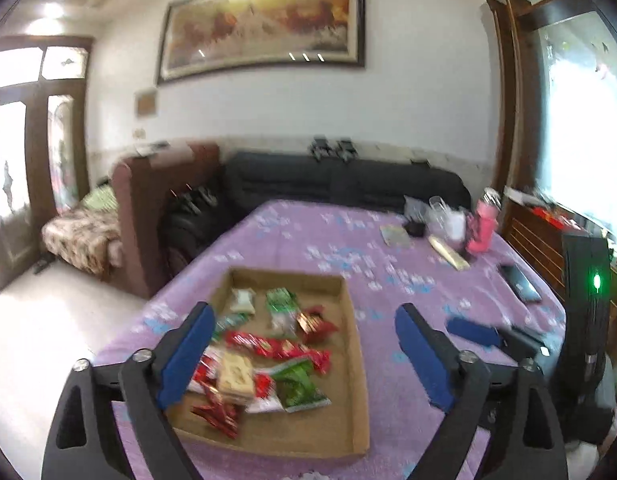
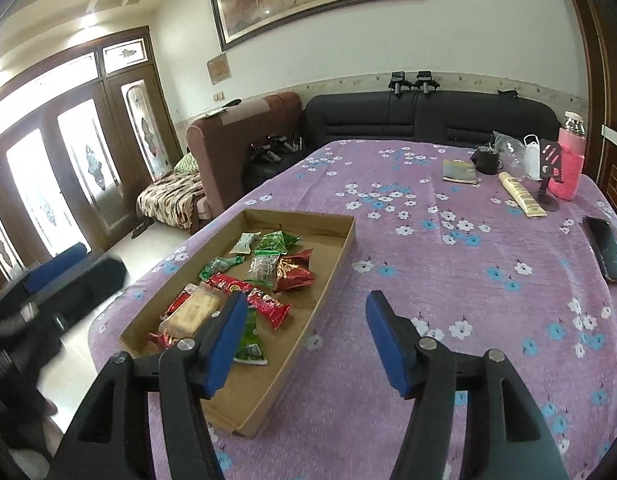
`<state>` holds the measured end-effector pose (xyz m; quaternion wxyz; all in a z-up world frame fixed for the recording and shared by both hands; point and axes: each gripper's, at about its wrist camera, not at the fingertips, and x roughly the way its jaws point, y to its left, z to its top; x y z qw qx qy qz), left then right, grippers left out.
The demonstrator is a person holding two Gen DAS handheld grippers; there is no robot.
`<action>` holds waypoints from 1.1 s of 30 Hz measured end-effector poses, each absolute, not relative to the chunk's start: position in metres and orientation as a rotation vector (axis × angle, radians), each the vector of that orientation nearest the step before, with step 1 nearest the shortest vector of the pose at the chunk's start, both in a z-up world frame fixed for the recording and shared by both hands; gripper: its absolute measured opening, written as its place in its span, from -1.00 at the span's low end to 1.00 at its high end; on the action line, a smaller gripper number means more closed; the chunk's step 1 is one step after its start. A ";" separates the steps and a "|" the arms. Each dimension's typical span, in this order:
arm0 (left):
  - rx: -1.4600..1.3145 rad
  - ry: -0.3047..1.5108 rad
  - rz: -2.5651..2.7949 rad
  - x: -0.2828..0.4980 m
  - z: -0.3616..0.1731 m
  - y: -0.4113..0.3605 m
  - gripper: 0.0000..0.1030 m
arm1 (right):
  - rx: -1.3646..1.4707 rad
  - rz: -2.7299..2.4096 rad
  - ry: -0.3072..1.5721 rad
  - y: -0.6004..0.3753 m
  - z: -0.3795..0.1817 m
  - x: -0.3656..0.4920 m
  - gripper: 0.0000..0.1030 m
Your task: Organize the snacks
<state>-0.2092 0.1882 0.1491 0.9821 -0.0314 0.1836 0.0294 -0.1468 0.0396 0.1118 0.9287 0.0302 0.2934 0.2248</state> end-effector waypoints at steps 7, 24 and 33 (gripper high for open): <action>-0.033 0.093 0.227 -0.263 0.181 0.192 0.99 | 0.039 0.471 0.552 0.040 0.117 -0.167 0.19; -0.124 0.311 0.217 -0.225 0.155 0.213 0.99 | -0.053 0.547 0.498 0.075 0.115 -0.196 0.39; -0.152 0.399 0.200 -0.210 0.133 0.214 0.99 | -0.053 0.548 0.550 0.081 0.102 -0.186 0.40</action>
